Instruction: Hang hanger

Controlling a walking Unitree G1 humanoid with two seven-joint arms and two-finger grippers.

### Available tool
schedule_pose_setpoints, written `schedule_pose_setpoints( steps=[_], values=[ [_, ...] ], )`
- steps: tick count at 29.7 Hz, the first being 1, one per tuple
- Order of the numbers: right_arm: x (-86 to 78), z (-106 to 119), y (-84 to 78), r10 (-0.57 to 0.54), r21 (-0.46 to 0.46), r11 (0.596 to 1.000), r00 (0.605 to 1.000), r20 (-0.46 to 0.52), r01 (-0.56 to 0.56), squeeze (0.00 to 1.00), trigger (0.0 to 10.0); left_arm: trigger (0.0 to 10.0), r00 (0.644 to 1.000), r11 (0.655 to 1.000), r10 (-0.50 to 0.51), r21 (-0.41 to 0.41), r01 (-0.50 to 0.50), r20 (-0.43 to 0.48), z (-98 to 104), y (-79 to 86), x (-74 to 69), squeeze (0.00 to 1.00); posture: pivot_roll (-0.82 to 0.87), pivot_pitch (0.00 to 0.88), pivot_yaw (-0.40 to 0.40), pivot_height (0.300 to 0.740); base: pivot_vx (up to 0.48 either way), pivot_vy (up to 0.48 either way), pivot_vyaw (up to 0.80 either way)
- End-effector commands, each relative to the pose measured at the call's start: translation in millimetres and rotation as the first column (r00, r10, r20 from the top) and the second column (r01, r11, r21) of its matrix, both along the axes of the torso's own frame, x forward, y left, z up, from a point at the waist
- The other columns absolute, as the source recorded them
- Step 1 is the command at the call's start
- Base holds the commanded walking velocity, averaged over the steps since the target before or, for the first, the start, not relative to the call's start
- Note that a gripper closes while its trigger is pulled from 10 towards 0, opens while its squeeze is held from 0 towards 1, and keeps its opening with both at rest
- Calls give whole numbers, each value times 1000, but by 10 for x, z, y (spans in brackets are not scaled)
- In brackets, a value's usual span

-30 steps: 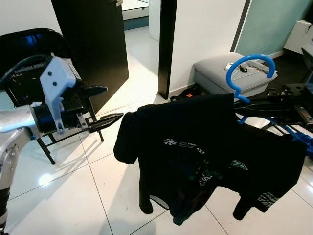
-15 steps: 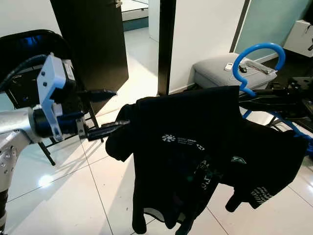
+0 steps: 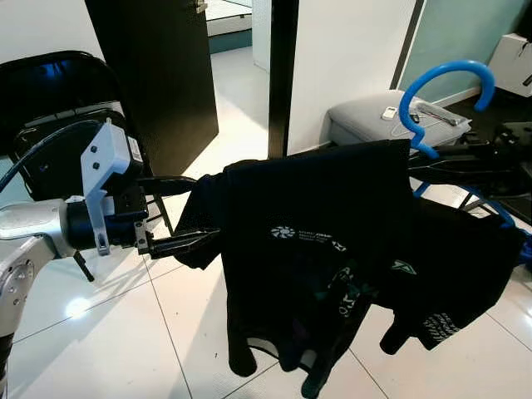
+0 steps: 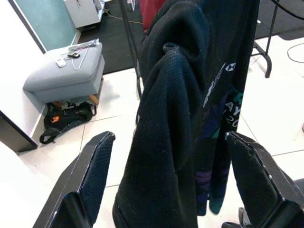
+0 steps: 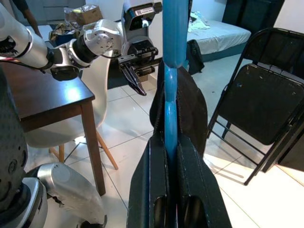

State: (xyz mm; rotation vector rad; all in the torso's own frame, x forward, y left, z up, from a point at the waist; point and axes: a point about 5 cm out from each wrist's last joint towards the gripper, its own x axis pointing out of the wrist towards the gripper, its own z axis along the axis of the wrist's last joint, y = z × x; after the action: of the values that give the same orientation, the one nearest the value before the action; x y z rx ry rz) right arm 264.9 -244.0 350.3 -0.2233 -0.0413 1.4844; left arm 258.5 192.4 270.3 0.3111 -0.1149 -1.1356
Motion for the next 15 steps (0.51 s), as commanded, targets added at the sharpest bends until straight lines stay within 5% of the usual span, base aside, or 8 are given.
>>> schedule_pose_setpoints(
  steps=[1, 2, 4, 5, 15],
  values=[
    [-60, 95, 36, 35, 10, 999, 999, 41, -35, 0, 10000, 10000, 1000, 1000, -1, 0, 1, -15, -38, -14, 25, 0, -75, 19, 30, 740, 0, 0, 0],
    [-64, 100, 39, 36, 12, 999, 998, 42, -36, 0, 10000, 8314, 1000, 1000, -2, -3, 2, -16, -43, -16, 30, 0, -75, 18, 31, 740, 0, 0, 0],
    [-67, 103, 41, 36, 14, 999, 998, 43, -37, 0, 10000, 8314, 1000, 1000, -3, -4, 2, -17, -47, -16, 33, 0, -75, 18, 31, 740, 0, 0, 0],
    [-70, 106, 43, 37, 15, 999, 998, 44, -37, 0, 10000, 0, 1000, 1000, -8, -16, 8, -20, -42, -20, 34, 0, -75, 18, 31, 740, 0, 0, 0],
    [-73, 114, 56, 38, 25, 999, 998, 46, -39, 0, 10000, 0, 1000, 1000, -16, -26, 16, -20, -33, -19, 42, 0, -73, 16, 32, 740, 0, 0, 0]
  ],
)
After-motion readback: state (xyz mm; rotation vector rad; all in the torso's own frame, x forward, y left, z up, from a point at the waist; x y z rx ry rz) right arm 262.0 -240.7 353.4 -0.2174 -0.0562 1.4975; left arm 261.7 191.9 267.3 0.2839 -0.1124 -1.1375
